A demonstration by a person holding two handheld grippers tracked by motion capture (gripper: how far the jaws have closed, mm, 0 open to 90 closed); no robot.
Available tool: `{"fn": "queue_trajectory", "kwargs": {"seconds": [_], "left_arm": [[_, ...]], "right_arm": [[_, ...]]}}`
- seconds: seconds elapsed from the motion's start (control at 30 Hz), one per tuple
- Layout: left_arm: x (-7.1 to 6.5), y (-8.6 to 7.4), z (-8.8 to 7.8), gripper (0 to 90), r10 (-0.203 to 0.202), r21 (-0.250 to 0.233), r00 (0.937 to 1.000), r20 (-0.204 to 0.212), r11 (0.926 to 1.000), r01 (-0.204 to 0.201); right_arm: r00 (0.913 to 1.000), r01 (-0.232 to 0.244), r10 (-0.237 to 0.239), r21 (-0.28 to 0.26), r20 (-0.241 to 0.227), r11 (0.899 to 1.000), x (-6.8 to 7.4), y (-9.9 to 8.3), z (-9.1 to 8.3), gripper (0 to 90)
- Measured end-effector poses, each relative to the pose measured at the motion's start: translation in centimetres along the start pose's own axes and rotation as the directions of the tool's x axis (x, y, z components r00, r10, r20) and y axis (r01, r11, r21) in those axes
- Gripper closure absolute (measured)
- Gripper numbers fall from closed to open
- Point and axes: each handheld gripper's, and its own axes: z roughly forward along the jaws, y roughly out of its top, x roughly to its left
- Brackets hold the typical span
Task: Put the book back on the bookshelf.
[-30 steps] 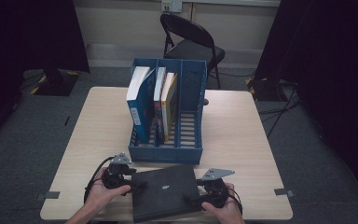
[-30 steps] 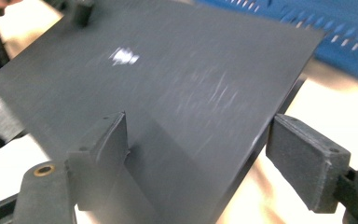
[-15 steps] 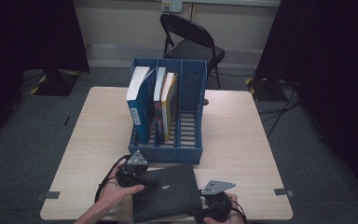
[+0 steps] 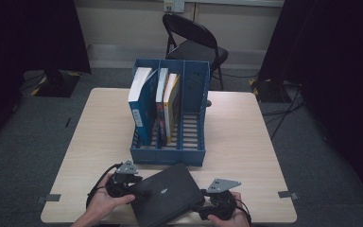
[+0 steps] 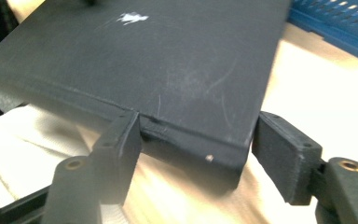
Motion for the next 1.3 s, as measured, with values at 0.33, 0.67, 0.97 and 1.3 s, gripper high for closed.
{"fn": "queue_trajectory", "kwargs": {"seconds": [0.33,0.67,0.97,1.3], "left_arm": [[0.8,1.8,2.1,32.9,-0.052,-0.026,0.9976,0.046,0.9982,0.053],[0.2,0.7,1.4,38.3,-0.033,-0.024,0.9962,0.080,0.9991,0.035],[0.2,-0.7,0.1,41.1,-0.060,0.014,0.9896,0.131,0.9982,0.059],[1.2,-1.7,-0.2,45.4,-0.123,0.020,0.9688,0.215,0.9924,0.121]], "right_arm": [[0.9999,-0.014,0.014,-0.002,0.004,1.000,0.0,0.0,0.0,34.8],[0.9993,-0.036,0.036,-0.018,0.006,0.999,-0.2,0.1,0.0,38.6],[0.9987,-0.023,0.025,-0.034,0.045,0.999,-0.5,0.5,0.1,39.4],[0.9982,-0.024,0.026,-0.045,0.054,0.999,-1.5,1.4,0.8,50.6]]}}
